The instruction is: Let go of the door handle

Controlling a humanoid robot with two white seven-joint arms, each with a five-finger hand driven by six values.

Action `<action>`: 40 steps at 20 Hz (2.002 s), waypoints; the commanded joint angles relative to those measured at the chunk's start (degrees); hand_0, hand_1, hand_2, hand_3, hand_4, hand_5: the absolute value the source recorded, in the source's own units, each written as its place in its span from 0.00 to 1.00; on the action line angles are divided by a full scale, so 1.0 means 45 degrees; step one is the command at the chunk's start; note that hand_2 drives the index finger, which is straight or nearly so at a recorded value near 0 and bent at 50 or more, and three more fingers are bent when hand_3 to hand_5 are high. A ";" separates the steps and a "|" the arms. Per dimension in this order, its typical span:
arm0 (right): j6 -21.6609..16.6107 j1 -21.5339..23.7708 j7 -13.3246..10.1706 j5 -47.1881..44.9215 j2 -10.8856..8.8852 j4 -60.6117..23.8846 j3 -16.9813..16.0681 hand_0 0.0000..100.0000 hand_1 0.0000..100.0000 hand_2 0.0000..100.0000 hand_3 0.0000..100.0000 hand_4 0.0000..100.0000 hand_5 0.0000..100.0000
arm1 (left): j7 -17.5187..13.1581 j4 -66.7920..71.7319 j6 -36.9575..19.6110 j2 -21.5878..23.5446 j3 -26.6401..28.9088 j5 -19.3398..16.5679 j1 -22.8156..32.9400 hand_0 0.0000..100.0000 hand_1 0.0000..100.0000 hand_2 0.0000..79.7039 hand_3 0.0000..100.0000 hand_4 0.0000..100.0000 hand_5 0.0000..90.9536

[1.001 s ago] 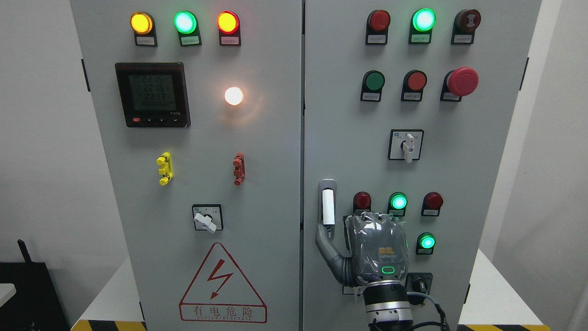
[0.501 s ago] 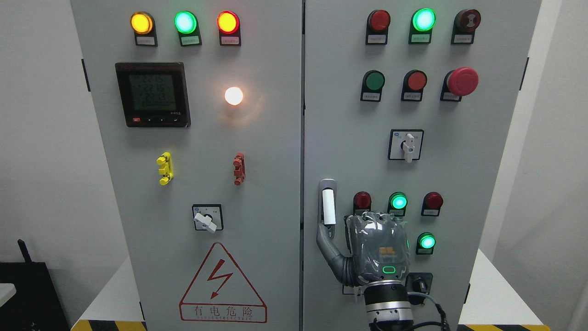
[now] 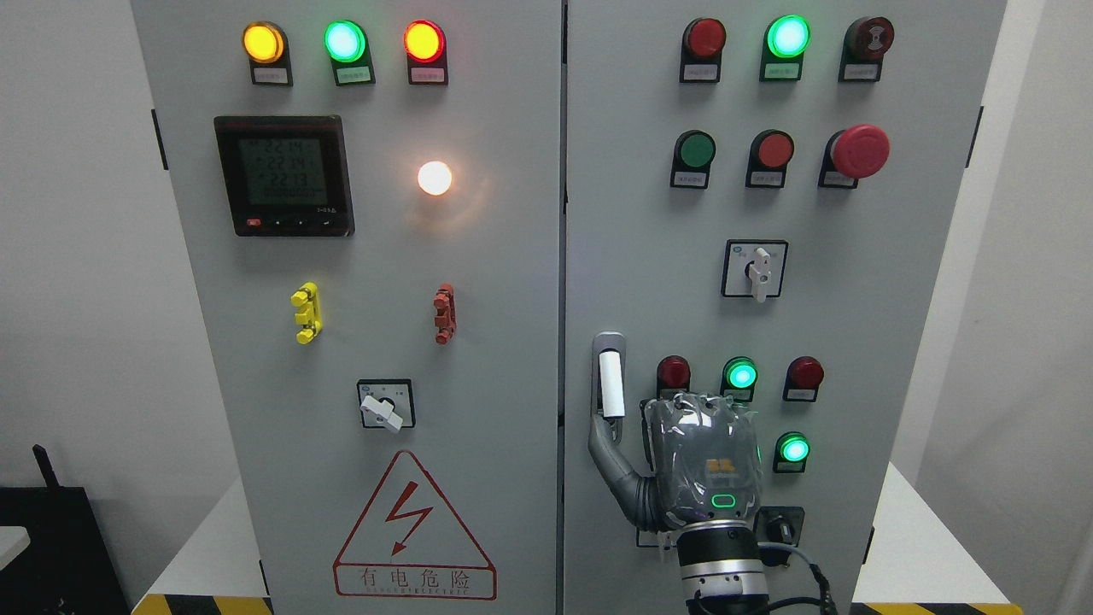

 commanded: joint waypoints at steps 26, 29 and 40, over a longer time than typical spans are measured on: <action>0.0028 0.0014 -0.0031 -0.0015 -0.0001 -0.0055 -0.0096 0.50 0.07 1.00 1.00 1.00 0.97 | -0.0010 0.0117 0.0007 0.0000 0.0020 0.0000 -0.0039 0.12 0.39 0.00 0.00 0.00 0.00; 0.0028 0.0014 -0.0031 -0.0015 -0.0001 -0.0055 -0.0096 0.50 0.07 1.00 1.00 1.00 0.97 | -0.0010 0.0117 0.0007 0.0000 0.0020 0.0000 -0.0039 0.12 0.39 0.00 0.00 0.00 0.00; 0.0009 0.0033 -0.0031 -0.0015 -0.0001 -0.0074 -0.0096 0.51 0.07 1.00 1.00 1.00 0.97 | -0.0010 0.0117 0.0007 0.0000 0.0020 0.0000 -0.0039 0.12 0.39 0.00 0.00 0.00 0.00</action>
